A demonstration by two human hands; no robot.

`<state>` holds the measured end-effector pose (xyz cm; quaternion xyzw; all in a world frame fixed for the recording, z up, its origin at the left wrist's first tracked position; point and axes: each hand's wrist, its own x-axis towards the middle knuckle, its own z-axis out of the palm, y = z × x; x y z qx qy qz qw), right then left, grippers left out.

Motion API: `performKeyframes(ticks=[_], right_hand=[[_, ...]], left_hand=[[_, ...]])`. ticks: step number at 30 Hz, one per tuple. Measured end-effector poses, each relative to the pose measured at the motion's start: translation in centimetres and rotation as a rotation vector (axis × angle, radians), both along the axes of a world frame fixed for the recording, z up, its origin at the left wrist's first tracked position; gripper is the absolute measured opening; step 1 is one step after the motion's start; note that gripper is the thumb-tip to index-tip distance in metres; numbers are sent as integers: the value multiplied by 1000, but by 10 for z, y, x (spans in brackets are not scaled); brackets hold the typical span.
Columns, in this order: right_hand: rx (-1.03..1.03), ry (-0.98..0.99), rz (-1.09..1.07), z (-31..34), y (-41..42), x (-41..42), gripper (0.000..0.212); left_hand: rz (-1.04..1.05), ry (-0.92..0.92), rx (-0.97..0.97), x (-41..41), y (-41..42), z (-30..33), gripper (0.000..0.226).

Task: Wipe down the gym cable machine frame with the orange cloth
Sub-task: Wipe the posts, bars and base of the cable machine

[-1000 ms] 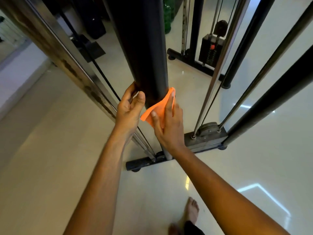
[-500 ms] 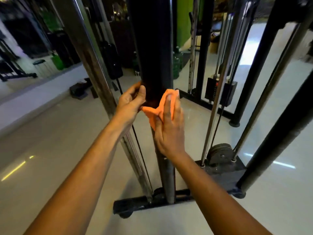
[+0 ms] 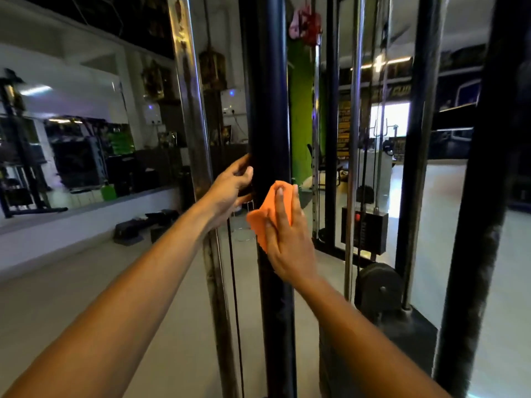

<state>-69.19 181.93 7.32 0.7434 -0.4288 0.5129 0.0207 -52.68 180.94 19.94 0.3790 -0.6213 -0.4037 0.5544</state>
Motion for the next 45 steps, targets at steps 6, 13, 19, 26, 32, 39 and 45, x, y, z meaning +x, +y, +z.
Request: performKeyframes(ticks=[6, 13, 19, 26, 32, 39, 45], right_hand=[[26, 53, -7, -13, 18, 0, 74], [-31, 56, -75, 41, 6, 7, 75], [45, 51, -16, -5, 7, 4, 81], [-32, 22, -39, 45, -4, 6, 85], [2, 51, -11, 2, -1, -2, 85], [-12, -23, -28, 53, -6, 2, 79], [106, 18, -18, -35, 7, -6, 77]], left_hand=[[-57, 65, 34, 7, 10, -11, 46], [-60, 79, 80, 10, 6, -8, 46], [-87, 44, 51, 9, 8, -9, 49], [-50, 30, 4, 8, 11, -15, 49], [-57, 25, -1, 8, 12, -21, 47], [-51, 19, 20, 6, 16, -17, 50], [-44, 2, 33, 3, 20, -33, 50]])
